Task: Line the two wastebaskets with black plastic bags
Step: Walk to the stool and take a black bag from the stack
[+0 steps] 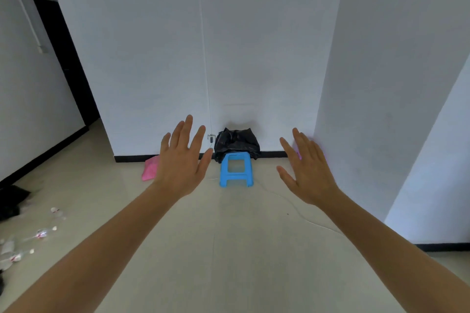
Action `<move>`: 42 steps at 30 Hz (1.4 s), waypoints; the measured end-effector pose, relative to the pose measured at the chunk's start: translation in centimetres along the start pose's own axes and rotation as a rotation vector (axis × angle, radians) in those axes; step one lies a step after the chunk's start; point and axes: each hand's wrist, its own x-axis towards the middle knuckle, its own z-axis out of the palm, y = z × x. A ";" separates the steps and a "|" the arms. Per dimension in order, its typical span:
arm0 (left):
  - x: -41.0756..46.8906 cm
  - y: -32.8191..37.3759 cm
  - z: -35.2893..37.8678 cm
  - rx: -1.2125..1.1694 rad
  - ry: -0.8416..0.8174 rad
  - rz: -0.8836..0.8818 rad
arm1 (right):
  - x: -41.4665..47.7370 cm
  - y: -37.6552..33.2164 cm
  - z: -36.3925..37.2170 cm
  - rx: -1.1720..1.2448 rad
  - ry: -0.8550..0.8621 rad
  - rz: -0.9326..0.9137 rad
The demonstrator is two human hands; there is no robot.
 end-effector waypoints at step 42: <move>71.6 -31.6 89.7 -0.086 -0.720 -0.153 | 72.8 39.8 81.1 -0.012 -0.630 0.100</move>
